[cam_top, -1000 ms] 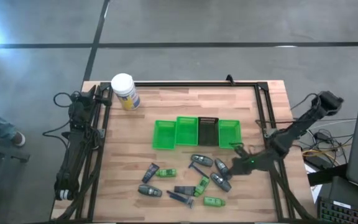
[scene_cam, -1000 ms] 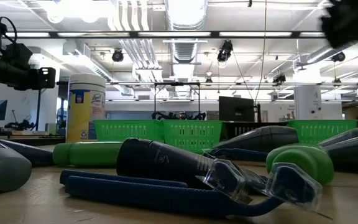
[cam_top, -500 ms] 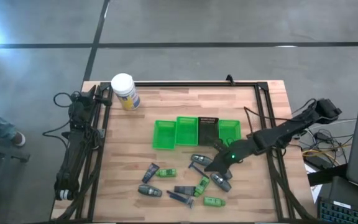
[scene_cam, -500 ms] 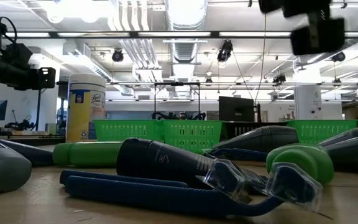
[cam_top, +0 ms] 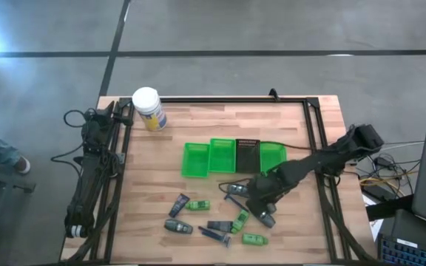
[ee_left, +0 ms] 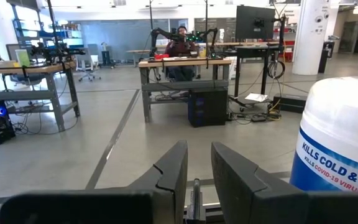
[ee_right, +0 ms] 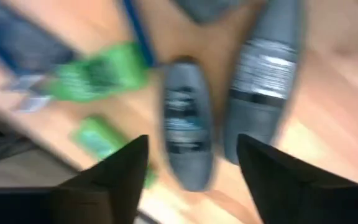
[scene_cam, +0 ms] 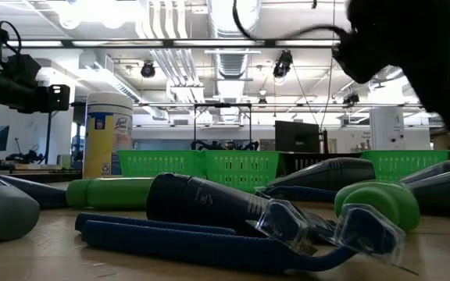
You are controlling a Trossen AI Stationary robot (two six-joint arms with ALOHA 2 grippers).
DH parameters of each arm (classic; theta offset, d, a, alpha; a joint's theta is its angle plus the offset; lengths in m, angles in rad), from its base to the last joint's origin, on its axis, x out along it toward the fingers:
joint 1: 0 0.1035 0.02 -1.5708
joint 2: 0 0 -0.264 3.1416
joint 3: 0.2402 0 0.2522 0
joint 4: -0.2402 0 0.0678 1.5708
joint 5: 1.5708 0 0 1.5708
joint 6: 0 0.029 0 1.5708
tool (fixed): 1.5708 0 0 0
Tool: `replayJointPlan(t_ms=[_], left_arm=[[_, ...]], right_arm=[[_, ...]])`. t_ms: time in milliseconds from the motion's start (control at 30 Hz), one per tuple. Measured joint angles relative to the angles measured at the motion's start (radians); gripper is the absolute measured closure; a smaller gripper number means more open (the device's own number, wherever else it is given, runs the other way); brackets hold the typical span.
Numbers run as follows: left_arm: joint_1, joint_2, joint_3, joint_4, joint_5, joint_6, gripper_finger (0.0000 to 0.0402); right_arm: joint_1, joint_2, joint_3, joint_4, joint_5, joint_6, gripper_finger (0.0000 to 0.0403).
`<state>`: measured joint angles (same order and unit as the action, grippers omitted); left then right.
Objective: Pick & Place Travel size toiletries
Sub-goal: Put the gray deodorant into the black bin
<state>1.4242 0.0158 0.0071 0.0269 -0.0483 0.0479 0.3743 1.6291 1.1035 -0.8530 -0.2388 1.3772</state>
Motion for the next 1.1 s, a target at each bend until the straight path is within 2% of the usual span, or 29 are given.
replayJointPlan(t_ms=[67, 167, 400, 500, 667, 767, 933, 1100], left_arm=[[0.000, 0.000, 0.000, 0.000, 0.000, 0.000, 0.0323], [0.000, 0.000, 0.000, 0.000, 0.000, 0.000, 0.0323], [0.000, 0.000, 0.000, 0.000, 0.000, 0.000, 0.0323], [0.000, 0.000, 0.000, -0.001, 0.000, 0.000, 0.0323], [0.000, 0.000, 0.000, -0.001, 0.000, 0.000, 0.0323], [0.000, 0.000, 0.000, -0.001, 0.000, 0.000, 0.0323], [0.000, 0.000, 0.000, -0.001, 0.000, 0.000, 0.0323], [0.000, 0.000, 0.000, -0.001, 0.000, 0.000, 0.0323]], right_arm=[[0.001, 0.053, 0.024, -0.074, -0.010, -0.001, 0.0115], [0.000, 0.109, 0.040, -0.084, -0.031, -0.005, 0.0086], [0.000, 0.146, 0.044, -0.082, -0.006, -0.026, 0.0073], [-0.001, 0.145, 0.009, -0.072, 0.003, -0.016, 0.0079], [-0.002, 0.140, -0.078, 0.082, -0.001, 0.018, 0.0095], [-0.002, 0.140, -0.097, 0.110, 0.031, 0.042, 0.0109], [-0.001, 0.139, -0.108, 0.098, 0.077, 0.050, 0.0152], [-0.001, 0.146, -0.119, 0.099, 0.078, 0.038, 0.0200]])
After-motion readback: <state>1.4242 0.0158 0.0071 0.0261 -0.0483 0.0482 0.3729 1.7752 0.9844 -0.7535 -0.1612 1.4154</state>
